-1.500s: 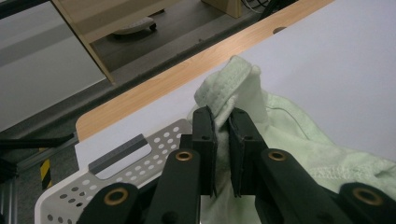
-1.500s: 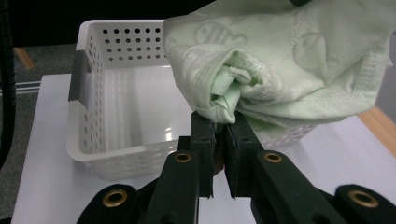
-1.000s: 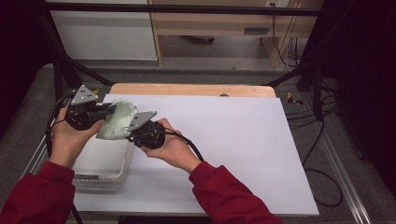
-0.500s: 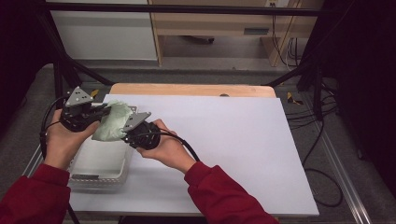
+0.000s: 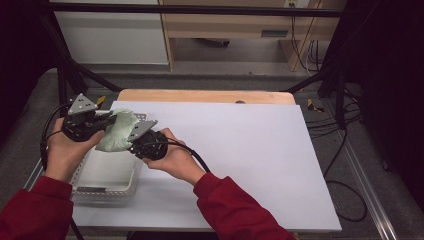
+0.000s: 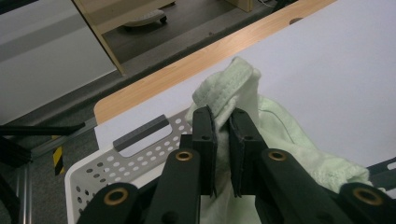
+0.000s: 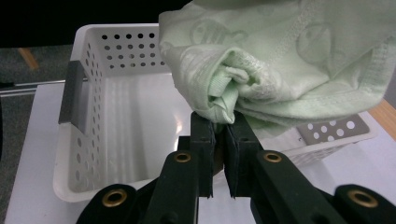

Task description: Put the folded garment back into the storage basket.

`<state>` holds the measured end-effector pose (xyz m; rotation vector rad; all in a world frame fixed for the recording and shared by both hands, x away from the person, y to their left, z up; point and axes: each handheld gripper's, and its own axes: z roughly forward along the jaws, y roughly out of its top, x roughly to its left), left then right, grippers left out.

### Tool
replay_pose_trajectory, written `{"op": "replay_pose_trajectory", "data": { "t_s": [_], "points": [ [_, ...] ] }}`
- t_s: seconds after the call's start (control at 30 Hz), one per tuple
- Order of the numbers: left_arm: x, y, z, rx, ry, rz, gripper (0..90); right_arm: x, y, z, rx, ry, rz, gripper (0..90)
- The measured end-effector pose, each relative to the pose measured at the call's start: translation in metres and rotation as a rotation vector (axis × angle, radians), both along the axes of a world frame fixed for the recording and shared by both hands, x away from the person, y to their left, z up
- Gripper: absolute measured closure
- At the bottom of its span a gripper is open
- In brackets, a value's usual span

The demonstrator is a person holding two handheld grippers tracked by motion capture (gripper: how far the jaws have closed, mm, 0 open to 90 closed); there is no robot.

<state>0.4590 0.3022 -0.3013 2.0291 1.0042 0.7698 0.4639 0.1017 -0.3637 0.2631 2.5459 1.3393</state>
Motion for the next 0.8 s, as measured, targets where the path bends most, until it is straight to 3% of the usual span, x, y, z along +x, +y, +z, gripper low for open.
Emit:
{"op": "replay_pose_trajectory", "data": {
  "t_s": [0.8],
  "points": [
    [0.0,0.01,-0.006,0.023,0.03,0.021,82.0,0.003,0.016,-0.009,-0.015,0.019,0.008,83.8]
  ]
}}
